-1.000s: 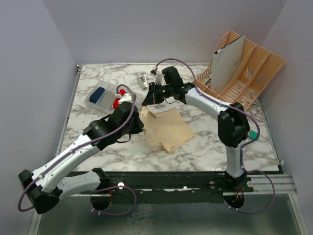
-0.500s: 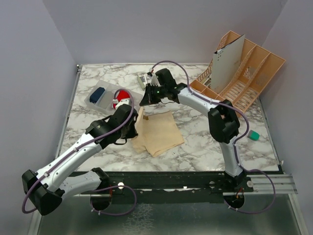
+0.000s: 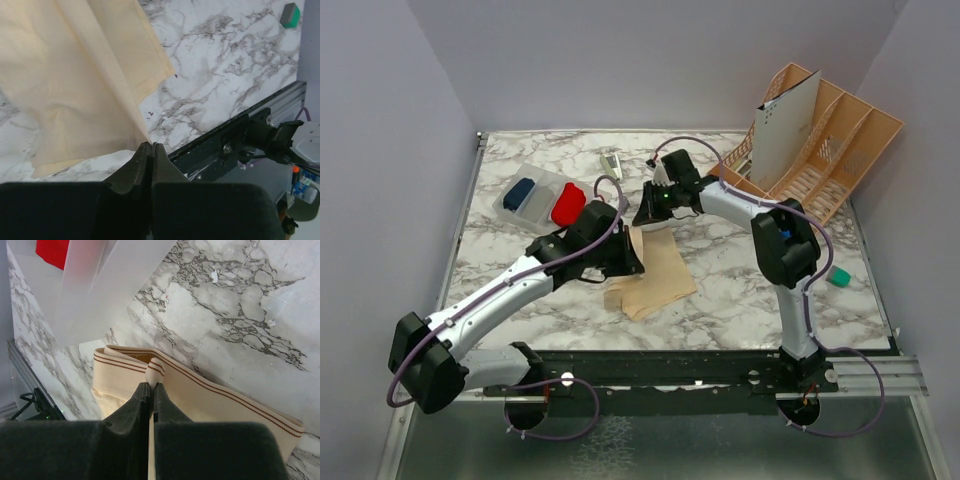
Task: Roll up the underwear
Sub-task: Fold the underwear at the center of the board.
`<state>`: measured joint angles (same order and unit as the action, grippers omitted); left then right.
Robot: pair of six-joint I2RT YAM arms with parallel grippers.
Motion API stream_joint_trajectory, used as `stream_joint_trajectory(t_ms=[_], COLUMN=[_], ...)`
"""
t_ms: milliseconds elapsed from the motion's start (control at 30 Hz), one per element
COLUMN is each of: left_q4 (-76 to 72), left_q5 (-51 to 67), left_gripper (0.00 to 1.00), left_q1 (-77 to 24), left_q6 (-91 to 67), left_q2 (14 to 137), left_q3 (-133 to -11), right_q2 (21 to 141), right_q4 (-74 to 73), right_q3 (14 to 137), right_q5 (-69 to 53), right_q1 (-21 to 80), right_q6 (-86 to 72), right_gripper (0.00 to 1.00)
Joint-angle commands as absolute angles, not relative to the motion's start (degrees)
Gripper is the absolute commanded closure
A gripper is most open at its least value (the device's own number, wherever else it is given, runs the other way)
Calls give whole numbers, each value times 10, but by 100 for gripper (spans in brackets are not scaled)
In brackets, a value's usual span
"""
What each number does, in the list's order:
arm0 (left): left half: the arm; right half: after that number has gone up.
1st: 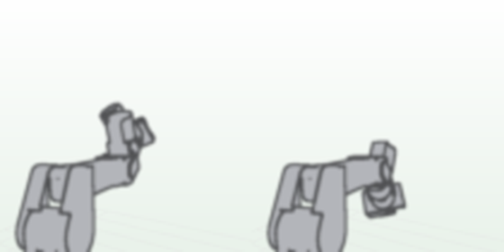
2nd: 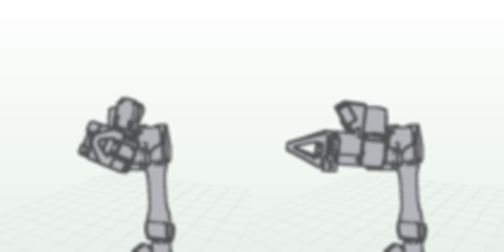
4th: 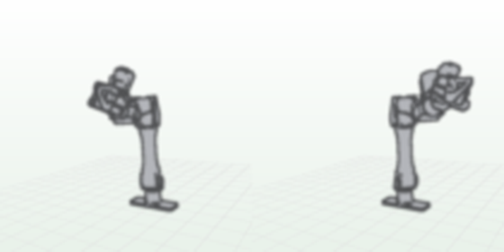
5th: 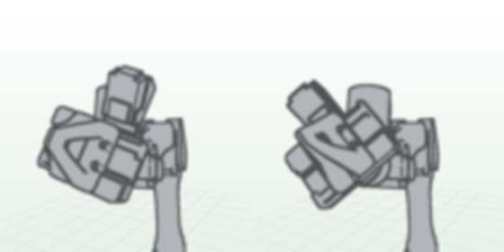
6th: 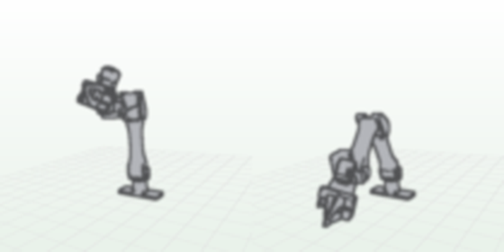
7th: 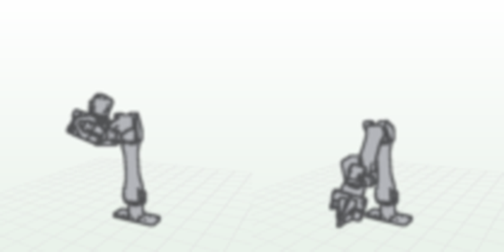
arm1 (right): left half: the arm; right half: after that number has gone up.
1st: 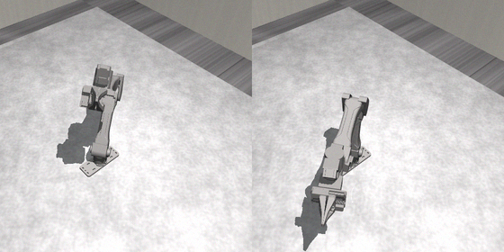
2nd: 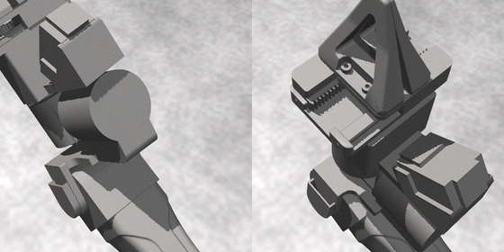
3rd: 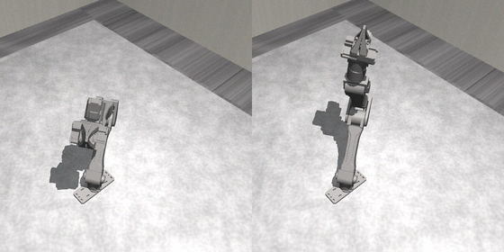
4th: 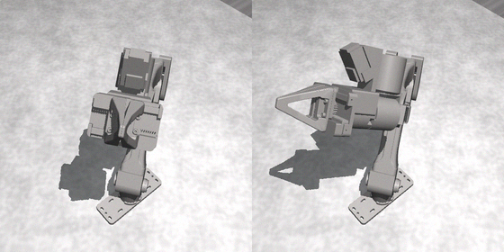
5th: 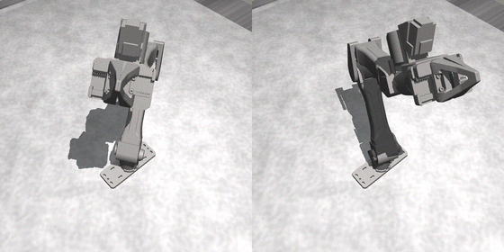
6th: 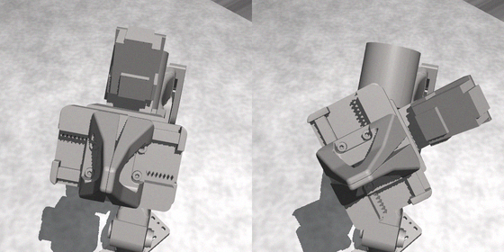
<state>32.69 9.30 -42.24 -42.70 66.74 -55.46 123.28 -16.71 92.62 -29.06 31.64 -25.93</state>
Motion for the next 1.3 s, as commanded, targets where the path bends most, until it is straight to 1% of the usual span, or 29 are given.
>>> stream_joint_trajectory(t_ms=[0, 233, 433, 567, 667, 933, 967, 1000, 1033, 1100, 1200, 1267], left_q4=[247, 197, 163, 126, 125, 116, 113, 110, 109, 113, 120, 140], left_q5=[192, 162, 104, 114, 116, 87, 87, 89, 93, 91, 68, 48], left_gripper=[100, 100, 100, 100, 100, 100, 93, 79, 70, 56, 41, 35], left_q1=[-453, -527, -540, -548, -552, -555, -556, -557, -557, -557, -557, -556], left_q6=[-462, -492, -504, -512, -507, -512, -512, -510, -505, -497, -489, -475], left_q2=[696, 782, 844, 892, 926, 947, 948, 949, 951, 945, 915, 890], left_q3=[-547, -558, -560, -582, -605, -600, -599, -598, -598, -595, -583, -583], right_q2=[1208, 1197, 1195, 1207, 1215, 1229, 1231, 1234, 1238, 1253, 1251, 1230], right_q4=[-163, -146, -125, -123, -124, -128, -126, -122, -122, -154, -193, -194], right_q3=[907, 869, 842, 839, 839, 856, 857, 857, 860, 880, 901, 900], right_q5=[-269, -269, -280, -289, -295, -308, -311, -311, -308, -288, -244, -233], right_q1=[307, 276, 255, 246, 242, 233, 233, 231, 231, 231, 230, 229], right_q6=[-227, -223, -216, -213, -207, -193, -193, -193, -192, -176, -154, -141], right_gripper=[95, 95, 94, 93, 93, 91, 91, 91, 89, 82, 68, 60])
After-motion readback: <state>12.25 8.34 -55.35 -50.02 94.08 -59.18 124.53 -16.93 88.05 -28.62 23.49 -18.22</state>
